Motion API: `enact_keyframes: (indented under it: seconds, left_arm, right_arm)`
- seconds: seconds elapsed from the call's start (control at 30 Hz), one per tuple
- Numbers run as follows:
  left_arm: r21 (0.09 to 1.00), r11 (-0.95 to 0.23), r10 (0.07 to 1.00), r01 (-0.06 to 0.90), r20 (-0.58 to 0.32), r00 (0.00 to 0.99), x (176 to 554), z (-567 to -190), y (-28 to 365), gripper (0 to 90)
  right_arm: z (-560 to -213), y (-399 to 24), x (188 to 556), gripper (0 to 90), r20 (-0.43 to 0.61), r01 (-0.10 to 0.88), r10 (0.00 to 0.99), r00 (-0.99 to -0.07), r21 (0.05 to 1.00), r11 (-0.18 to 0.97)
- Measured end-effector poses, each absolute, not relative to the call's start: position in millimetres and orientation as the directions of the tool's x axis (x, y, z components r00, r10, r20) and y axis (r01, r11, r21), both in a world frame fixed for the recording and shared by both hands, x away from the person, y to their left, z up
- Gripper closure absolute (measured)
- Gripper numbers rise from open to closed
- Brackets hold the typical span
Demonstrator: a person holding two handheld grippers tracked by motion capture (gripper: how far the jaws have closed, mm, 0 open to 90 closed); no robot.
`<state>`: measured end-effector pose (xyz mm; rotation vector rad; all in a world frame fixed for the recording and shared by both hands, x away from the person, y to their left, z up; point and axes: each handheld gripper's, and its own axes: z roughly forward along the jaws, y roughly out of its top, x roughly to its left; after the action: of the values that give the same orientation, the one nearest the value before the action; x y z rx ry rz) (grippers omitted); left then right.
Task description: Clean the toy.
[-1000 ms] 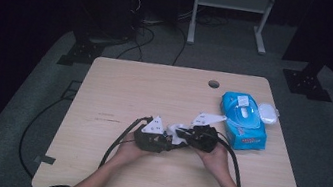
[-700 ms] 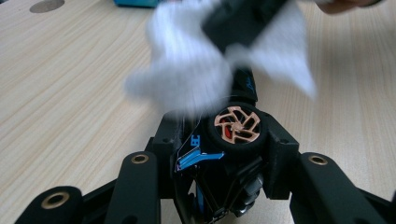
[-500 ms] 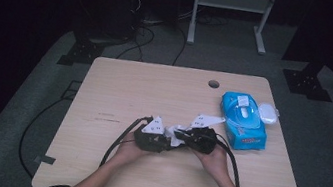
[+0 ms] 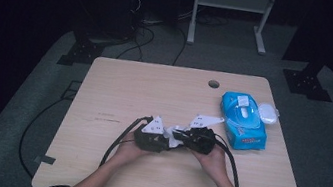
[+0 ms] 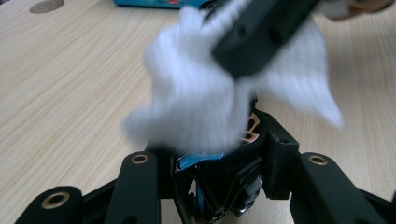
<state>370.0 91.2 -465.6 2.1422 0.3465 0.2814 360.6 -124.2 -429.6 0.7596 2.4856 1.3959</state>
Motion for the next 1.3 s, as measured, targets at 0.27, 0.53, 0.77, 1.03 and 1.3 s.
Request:
enact_keyframes:
  seconds: [0.27, 0.53, 0.77, 1.03, 1.3]
  left_arm:
    - [0.831, -0.539, 0.355, 0.139, 0.074, 0.932, 371, -465, 94, 57.7]
    - [0.825, -0.547, 0.359, 0.141, 0.079, 0.93, 372, -464, 96, 57.7]
    - [0.82, -0.553, 0.372, 0.147, 0.084, 0.925, 374, -463, 102, 57.7]
    - [0.821, -0.551, 0.377, 0.153, 0.082, 0.923, 375, -463, 103, 57.8]
    - [0.822, -0.547, 0.379, 0.157, 0.076, 0.922, 375, -463, 104, 57.8]
  right_arm:
    - [-429, -176, 374, 85.3, 0.095, 0.408, 0.638, -0.764, 0.837, 0.364]
    - [-428, -182, 376, 85.2, 0.087, 0.412, 0.658, -0.748, 0.838, 0.358]
    - [-429, -200, 381, 85.2, 0.121, 0.451, 0.699, -0.705, 0.837, 0.311]
    - [-429, -179, 375, 85.0, 0.117, 0.406, 0.634, -0.765, 0.851, 0.333]
    - [-431, -194, 380, 85.1, 0.132, 0.438, 0.674, -0.727, 0.845, 0.307]
